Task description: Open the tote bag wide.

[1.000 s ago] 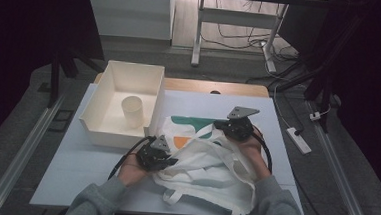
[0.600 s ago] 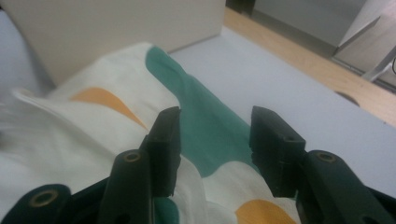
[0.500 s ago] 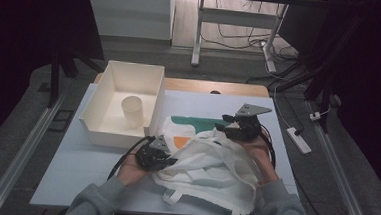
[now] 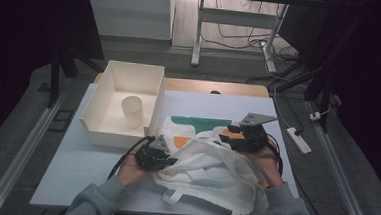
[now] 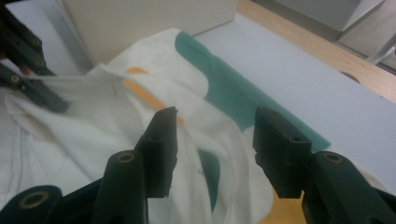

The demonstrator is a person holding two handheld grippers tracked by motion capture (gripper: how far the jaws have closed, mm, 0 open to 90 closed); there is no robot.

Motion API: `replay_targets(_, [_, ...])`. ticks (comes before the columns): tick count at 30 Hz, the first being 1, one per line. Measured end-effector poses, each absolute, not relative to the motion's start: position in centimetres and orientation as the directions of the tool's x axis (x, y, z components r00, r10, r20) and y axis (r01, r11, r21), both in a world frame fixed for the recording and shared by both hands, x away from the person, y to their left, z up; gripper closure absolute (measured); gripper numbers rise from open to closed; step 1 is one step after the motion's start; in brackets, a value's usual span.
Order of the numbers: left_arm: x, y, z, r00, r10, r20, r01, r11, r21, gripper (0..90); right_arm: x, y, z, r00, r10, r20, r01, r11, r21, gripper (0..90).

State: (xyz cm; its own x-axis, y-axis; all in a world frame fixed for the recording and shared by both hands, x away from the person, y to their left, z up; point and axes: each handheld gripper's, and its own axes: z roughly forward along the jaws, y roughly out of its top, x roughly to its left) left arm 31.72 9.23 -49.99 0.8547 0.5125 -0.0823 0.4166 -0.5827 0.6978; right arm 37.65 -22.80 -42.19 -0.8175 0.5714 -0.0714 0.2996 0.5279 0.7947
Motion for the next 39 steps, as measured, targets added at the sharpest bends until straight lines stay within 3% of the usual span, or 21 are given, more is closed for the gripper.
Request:
replay_targets(17, [31.6,9.2,-50.0,0.853,0.514,-0.085,0.419,-0.580,0.699,84.2,32.9,-27.8,-42.7,-0.759,0.647,-0.064,0.384,0.526,0.759,50.9])
replay_targets(23, [31.6,9.1,-50.0,0.854,0.513,-0.084,0.418,-0.582,0.698,84.3,32.3,-28.2,-43.5,-0.769,0.633,-0.094,0.403,0.592,0.698,50.8])
replay_targets(30, [31.6,9.1,-50.0,0.854,0.513,-0.083,0.418,-0.582,0.697,84.3,32.3,-27.9,-43.9,-0.780,0.616,-0.110,0.406,0.632,0.660,66.5])
replay_targets(39, [31.6,9.1,-50.0,0.855,0.513,-0.083,0.417,-0.582,0.698,84.4,32.4,-28.3,-43.4,-0.766,0.632,-0.117,0.402,0.614,0.679,81.5])
